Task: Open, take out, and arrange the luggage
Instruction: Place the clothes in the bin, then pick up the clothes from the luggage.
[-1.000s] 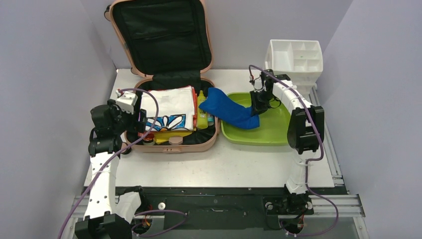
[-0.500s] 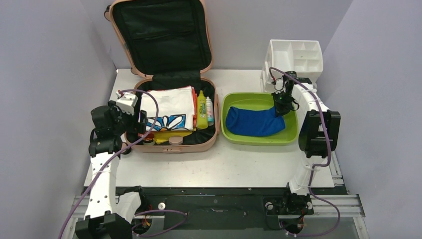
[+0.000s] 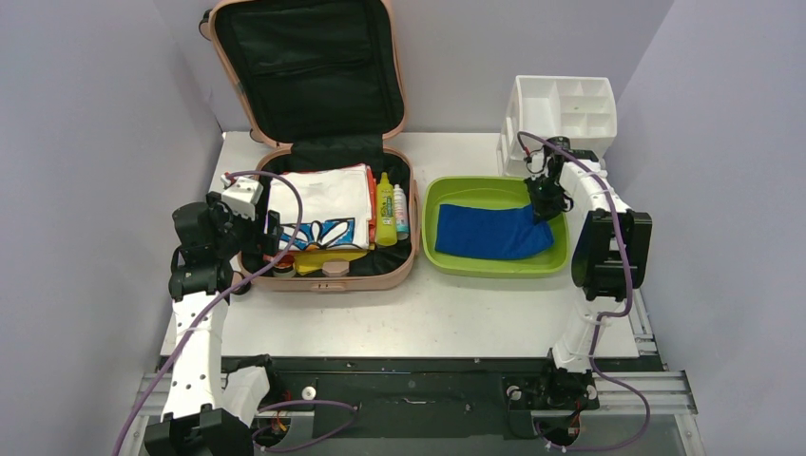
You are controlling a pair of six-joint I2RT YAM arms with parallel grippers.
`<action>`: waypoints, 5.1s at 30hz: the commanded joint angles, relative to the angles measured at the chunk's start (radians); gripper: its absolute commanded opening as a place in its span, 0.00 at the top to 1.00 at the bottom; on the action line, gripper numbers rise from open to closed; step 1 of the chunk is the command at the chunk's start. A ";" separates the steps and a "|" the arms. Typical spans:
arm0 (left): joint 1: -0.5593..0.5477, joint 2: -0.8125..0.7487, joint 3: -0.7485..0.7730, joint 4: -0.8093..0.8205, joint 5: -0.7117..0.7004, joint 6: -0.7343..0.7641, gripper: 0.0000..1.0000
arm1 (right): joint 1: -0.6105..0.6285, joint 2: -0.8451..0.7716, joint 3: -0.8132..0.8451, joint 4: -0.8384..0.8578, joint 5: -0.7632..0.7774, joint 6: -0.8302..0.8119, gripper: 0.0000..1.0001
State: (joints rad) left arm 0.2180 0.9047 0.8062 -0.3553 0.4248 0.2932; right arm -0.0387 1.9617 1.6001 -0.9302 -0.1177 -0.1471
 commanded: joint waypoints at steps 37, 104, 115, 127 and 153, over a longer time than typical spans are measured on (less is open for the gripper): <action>-0.581 0.296 0.062 -0.035 -0.073 0.745 0.04 | 0.380 -0.334 0.021 0.374 -0.363 0.082 0.14; -0.504 0.376 0.160 0.168 0.003 0.361 1.00 | 0.587 0.139 0.037 1.017 -0.695 1.234 0.19; -0.496 0.360 0.142 0.183 0.010 0.353 1.00 | 0.601 0.195 0.024 1.065 -0.682 1.342 0.14; -0.493 0.341 0.140 0.181 0.024 0.343 1.00 | 0.618 0.285 0.125 1.090 -0.683 1.395 0.13; -0.458 0.254 0.235 0.065 0.076 0.285 0.04 | 0.668 0.382 0.222 0.957 -0.646 1.289 0.44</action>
State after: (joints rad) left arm -0.2752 1.2182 0.9508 -0.2584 0.4404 0.6327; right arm 0.6216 2.3199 1.8439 0.0021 -0.7662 1.1305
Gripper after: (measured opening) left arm 0.967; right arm 0.577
